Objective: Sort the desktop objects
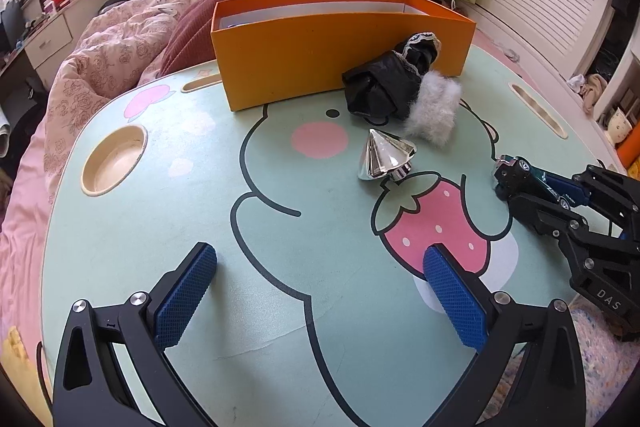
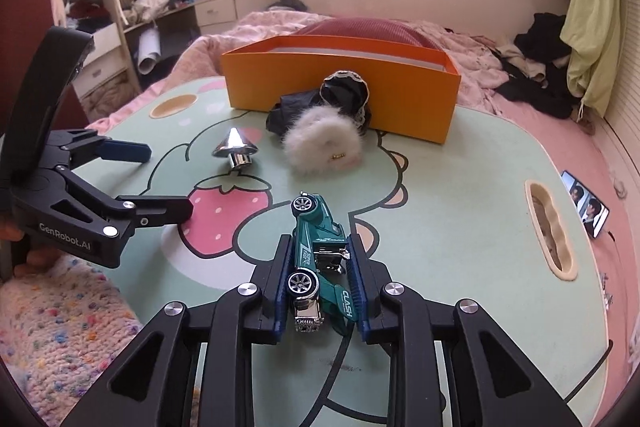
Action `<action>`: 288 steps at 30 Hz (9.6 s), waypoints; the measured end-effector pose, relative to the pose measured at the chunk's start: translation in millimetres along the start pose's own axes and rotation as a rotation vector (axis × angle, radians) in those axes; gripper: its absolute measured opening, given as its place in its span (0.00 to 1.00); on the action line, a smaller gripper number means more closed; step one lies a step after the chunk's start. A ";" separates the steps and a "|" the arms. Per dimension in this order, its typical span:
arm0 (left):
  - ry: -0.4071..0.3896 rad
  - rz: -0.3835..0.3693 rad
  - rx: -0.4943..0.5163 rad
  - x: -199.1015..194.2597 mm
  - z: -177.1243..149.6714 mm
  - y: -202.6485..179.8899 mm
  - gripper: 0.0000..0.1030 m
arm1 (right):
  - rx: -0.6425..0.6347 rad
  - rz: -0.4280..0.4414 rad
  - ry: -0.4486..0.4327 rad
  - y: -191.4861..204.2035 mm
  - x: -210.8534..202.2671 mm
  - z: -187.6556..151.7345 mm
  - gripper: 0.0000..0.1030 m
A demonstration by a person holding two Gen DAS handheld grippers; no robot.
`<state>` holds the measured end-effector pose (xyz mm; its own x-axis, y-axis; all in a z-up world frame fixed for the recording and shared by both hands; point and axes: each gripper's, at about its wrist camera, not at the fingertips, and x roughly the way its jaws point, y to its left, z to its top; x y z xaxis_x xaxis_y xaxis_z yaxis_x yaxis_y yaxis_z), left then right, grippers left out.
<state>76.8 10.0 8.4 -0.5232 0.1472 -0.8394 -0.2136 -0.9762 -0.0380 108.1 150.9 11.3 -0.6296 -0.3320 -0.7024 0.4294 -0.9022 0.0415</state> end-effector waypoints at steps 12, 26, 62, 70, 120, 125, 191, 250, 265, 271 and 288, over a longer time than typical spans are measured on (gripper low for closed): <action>-0.048 -0.026 -0.021 -8.5 33.0 2.4 1.00 | 0.023 -0.013 -0.004 -4.0 -1.1 -2.0 0.24; -0.107 -0.105 0.030 -12.7 37.8 -7.2 0.32 | 0.065 -0.026 0.001 -8.4 -3.2 -0.3 0.24; -0.168 -0.164 -0.155 3.4 126.5 47.7 0.67 | 0.142 -0.036 -0.088 -49.3 13.3 108.3 0.66; -0.115 -0.148 -0.064 -13.8 71.5 16.3 0.77 | 0.076 -0.067 0.044 -13.6 11.0 55.4 0.82; 0.031 0.007 -0.016 20.8 29.0 1.6 1.00 | 0.086 -0.108 0.160 -8.9 30.5 25.2 1.00; 0.031 0.007 -0.016 21.2 29.3 1.1 1.00 | 0.104 -0.122 0.163 -12.9 31.9 25.9 1.00; 0.033 0.006 -0.021 21.6 30.7 0.8 1.00 | 0.226 -0.002 0.015 -35.9 -7.6 26.5 0.25; -0.101 -0.053 -0.200 16.6 150.7 55.6 0.65 | 0.230 -0.153 0.041 -62.0 76.1 162.3 0.67; -0.087 -0.001 -0.161 -22.9 50.7 29.4 0.79 | 0.147 -0.137 0.141 -14.4 26.9 67.5 0.78; 0.024 0.085 -0.152 12.1 31.0 22.3 0.84 | 0.137 -0.176 0.178 -7.9 32.6 29.7 0.94; 0.034 0.096 -0.133 20.6 31.9 21.5 1.00 | 0.133 -0.159 0.186 -7.5 37.5 30.0 1.00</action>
<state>35.1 -2.8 7.5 -0.5075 0.0491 -0.8603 -0.0513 -0.9983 -0.0267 61.9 137.0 6.0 -0.5474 -0.1377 -0.8255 0.2382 -0.9712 0.0040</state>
